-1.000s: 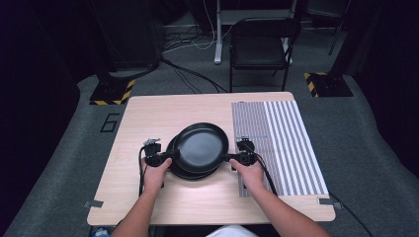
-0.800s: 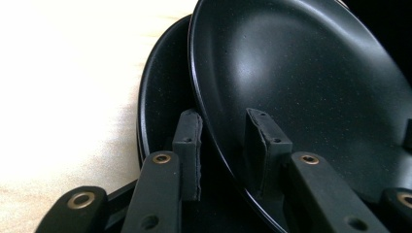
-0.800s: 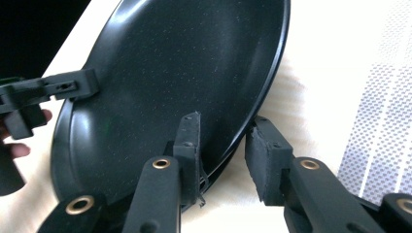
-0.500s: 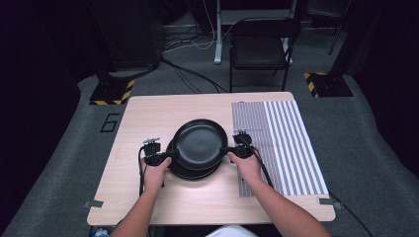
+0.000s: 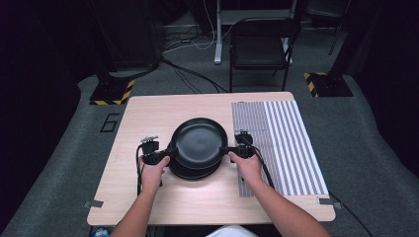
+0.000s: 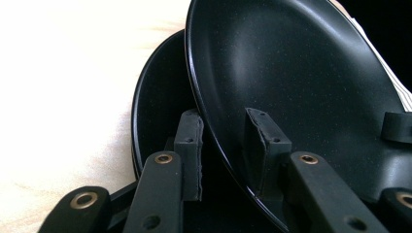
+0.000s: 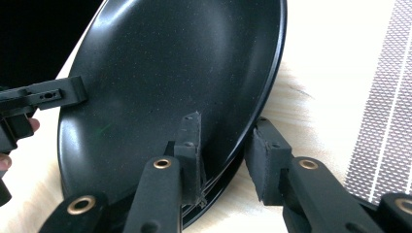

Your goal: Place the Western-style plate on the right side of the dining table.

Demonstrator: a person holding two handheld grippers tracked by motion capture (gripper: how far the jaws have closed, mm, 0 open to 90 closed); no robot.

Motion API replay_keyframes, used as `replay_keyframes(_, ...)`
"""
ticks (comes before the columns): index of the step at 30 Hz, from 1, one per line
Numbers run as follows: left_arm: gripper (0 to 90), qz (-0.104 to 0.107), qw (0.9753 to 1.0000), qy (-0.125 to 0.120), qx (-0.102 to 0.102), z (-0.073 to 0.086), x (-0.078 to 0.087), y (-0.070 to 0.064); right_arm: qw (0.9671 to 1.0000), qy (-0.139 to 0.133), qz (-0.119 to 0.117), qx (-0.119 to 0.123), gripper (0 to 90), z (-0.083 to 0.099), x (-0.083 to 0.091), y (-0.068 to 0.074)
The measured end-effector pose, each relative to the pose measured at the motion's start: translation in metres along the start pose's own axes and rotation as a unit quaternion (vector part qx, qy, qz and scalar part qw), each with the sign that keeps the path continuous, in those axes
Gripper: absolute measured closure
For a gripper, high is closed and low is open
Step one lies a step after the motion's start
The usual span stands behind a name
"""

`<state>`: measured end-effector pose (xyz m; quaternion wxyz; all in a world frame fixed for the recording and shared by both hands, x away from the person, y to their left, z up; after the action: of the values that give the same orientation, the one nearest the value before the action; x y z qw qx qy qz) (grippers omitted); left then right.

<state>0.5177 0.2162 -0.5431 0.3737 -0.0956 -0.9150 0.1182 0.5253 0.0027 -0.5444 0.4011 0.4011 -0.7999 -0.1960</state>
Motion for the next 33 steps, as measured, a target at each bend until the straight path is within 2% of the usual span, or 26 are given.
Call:
replay_keyframes(6, 68.6, -0.001, 0.9999, -0.01, -0.009, -0.003, 0.006, -0.002, 0.9999, -0.005, -0.004, 0.01, 68.1, -0.002, 0.004, 0.006)
replay_keyframes(12, 68.1, -0.007, 0.9997, -0.012, -0.02, -0.004, 0.012, -0.001, 0.9999, 0.001, -0.012, 0.007, 68.1, 0.0, 0.007, 0.013)
replay_keyframes(23, 67.7, -0.016, 0.9992, -0.024, -0.029, -0.005, 0.023, -0.001, 0.9996, 0.006, -0.027, 0.008, 68.2, 0.002, 0.009, 0.022)
replay_keyframes(28, 67.6, -0.019, 0.9989, -0.027, -0.034, -0.004, 0.027, -0.004, 0.9994, 0.006, -0.032, 0.01, 68.3, 0.004, 0.012, 0.024)
replay_keyframes(30, 67.6, -0.018, 0.999, -0.028, -0.03, -0.005, 0.028, -0.007, 0.9993, 0.006, -0.036, 0.009, 68.3, 0.004, 0.015, 0.025)
replay_keyframes(33, 67.7, -0.013, 0.999, -0.025, -0.034, -0.003, 0.028, -0.012, 0.9992, 0.007, -0.038, 0.005, 68.4, 0.006, 0.021, 0.025)
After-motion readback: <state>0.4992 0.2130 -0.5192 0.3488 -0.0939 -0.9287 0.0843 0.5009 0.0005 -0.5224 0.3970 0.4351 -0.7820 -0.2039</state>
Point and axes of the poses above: each handheld gripper's, and its own axes: x roughly backward along the jaws, z roughly out of its underside, y roughly to its left, the point moved 10 cm from there along -x, roughly forward along the jaws, and after that the axes turned 14 degrees about -z, right-handed, at the moved point
